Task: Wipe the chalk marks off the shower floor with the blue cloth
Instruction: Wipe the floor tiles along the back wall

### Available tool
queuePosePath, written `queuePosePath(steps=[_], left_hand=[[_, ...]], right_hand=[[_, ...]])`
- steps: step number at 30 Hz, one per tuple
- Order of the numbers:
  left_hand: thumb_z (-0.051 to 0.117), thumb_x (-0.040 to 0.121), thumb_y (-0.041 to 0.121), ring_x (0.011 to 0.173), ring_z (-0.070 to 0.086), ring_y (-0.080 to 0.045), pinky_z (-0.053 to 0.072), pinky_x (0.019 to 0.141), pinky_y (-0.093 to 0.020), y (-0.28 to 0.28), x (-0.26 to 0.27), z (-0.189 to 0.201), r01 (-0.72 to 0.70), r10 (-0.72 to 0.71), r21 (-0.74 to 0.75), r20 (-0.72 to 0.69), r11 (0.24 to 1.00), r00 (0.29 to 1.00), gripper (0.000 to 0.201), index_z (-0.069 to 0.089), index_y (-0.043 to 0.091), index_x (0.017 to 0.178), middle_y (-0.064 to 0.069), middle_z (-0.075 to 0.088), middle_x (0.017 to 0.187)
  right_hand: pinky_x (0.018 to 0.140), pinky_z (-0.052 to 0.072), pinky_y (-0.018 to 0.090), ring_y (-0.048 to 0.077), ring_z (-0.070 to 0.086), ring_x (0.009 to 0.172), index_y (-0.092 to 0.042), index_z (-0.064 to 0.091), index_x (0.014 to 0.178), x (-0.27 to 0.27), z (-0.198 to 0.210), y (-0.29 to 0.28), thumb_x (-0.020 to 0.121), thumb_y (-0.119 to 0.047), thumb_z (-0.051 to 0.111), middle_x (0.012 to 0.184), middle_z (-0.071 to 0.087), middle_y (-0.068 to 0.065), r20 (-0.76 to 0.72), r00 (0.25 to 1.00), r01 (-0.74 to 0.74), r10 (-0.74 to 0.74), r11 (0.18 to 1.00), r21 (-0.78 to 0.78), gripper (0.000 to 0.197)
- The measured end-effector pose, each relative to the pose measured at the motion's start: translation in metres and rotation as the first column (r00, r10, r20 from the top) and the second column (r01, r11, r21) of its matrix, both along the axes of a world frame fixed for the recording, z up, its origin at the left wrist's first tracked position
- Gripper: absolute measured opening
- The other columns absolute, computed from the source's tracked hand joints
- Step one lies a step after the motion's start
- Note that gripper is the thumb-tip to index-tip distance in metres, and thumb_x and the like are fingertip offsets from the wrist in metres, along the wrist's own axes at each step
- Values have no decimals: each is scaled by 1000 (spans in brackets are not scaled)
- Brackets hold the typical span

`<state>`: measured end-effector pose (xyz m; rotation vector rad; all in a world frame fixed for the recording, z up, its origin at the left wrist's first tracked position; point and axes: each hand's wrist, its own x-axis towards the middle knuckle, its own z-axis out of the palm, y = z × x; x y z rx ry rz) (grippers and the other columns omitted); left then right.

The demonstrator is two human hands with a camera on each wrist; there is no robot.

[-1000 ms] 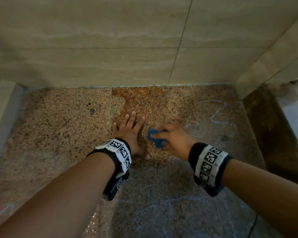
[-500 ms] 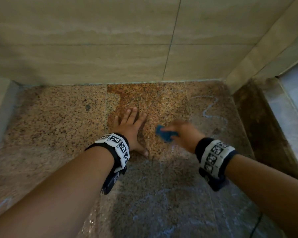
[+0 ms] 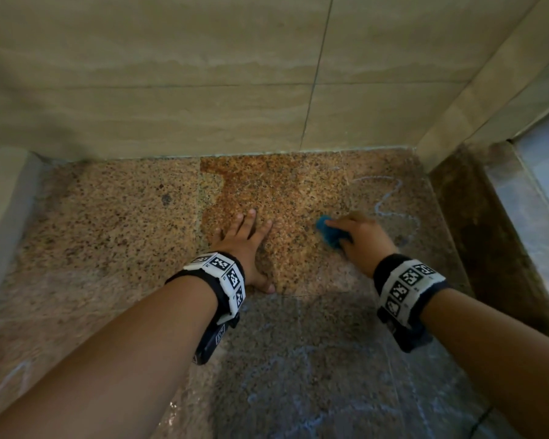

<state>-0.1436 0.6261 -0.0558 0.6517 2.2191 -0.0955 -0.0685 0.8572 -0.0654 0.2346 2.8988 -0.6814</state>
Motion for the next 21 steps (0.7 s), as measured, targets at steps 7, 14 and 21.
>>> queuePosePath(steps=[7,14,21], left_hand=[[72,66,69,145,-25,-24,-3,118,-54,2,1,1,-5,5,-10,-13,1000,1000,130,-24,36,148,2,-38,153],[72,66,69,145,-25,-24,-2,118,-56,1,1,3,-8,8,8,-9,1000,1000,130,-23,37,148,2,-37,153],[74,65,68,145,-23,-24,0,118,-55,0,2,-1,-8,8,7,-29,1000,1000,131,-22,37,149,2,-36,154]], right_hand=[[99,35,34,29,45,116,-21,55,130,32,-1,-47,89,-8,55,128,48,10,135,828,-554,545,832,39,43],[96,37,28,31,52,113,-18,57,129,13,4,9,93,-7,51,130,48,12,32,999,-36,34,996,78,39],[94,40,31,26,48,110,-28,53,132,42,8,-27,90,-12,55,125,48,8,99,887,-454,450,891,13,45]])
